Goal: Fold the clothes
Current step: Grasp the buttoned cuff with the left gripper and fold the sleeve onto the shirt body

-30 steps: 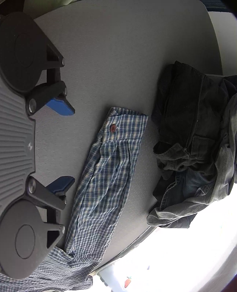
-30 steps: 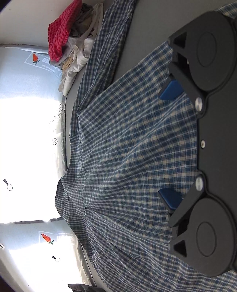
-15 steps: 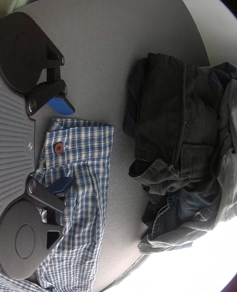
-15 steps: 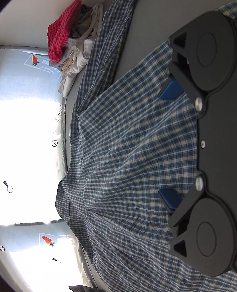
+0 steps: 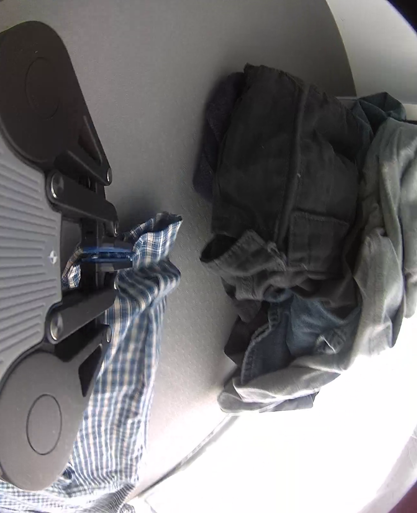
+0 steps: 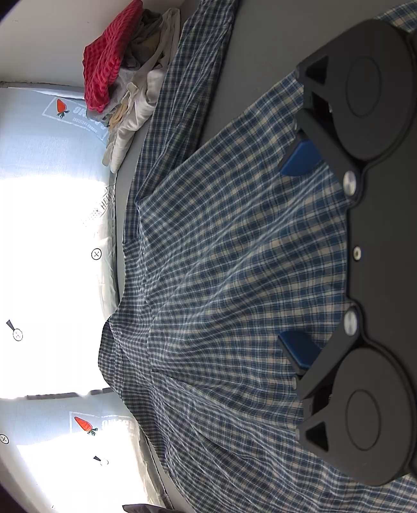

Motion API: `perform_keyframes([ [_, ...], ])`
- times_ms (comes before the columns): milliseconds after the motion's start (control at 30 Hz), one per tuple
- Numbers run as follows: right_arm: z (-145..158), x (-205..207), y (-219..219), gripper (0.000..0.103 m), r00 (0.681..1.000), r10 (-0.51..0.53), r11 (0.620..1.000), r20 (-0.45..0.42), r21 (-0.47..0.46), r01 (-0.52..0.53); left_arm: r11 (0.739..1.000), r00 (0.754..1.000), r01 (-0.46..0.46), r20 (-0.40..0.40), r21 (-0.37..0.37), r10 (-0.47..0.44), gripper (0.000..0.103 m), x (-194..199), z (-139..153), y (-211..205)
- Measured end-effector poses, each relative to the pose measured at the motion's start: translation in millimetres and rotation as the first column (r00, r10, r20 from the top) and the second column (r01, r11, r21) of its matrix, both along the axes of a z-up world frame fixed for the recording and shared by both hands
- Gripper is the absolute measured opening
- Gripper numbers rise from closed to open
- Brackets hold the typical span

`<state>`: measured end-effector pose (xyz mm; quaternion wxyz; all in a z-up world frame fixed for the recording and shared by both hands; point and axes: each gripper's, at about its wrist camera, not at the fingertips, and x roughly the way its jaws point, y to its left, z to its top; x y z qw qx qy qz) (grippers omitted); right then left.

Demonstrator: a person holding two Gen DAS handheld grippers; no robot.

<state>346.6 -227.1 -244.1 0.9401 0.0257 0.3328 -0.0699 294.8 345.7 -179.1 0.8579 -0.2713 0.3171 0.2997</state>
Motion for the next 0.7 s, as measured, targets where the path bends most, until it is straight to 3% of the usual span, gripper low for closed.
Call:
perform_keyframes([
  [133,0.1,-0.1,-0.3,0.103,1.0,0.0,1.0,0.0,0.0,0.0,0.993,0.987,0.115,0.112,0.005,-0.115,0.002,22.7,29.2,-38.7],
  [267,0.1,-0.2,-0.8,0.103,1.0,0.001,1.0,0.0,0.001,-0.001,0.964,0.943,0.267,0.21,-0.016,-0.258,0.002,49.0,49.2,-88.1],
  [300,0.2,-0.2,-1.0,0.103,1.0,0.001,1.0,0.0,0.001,-0.001,0.952,0.93,0.305,0.225,-0.035,-0.29,0.002,55.4,49.8,-99.6],
  [367,0.3,-0.2,-1.0,0.103,1.0,0.001,1.0,0.0,0.002,-0.001,0.901,0.885,0.427,0.24,-0.076,-0.399,0.004,70.2,47.4,-130.4],
  [433,0.2,-0.2,-1.0,0.103,1.0,0.001,1.0,0.001,0.003,-0.001,0.851,0.847,0.518,0.186,-0.082,-0.498,0.009,80.2,40.9,-157.9],
  [500,0.2,-0.3,-1.3,0.103,1.0,0.001,1.0,0.001,0.005,-0.001,0.82,0.824,0.564,0.118,-0.096,-0.554,0.037,87.3,31.6,-178.8],
  [600,0.2,-0.5,-1.6,0.103,1.0,0.001,1.0,0.001,0.006,-0.001,0.811,0.824,0.566,0.093,-0.151,-0.558,0.041,90.2,20.2,-184.2],
  [700,0.4,-0.5,-1.2,0.103,1.0,0.001,1.0,-0.001,0.004,-0.001,0.839,0.861,0.509,0.096,-0.195,-0.5,0.048,84.1,16.2,-170.1],
])
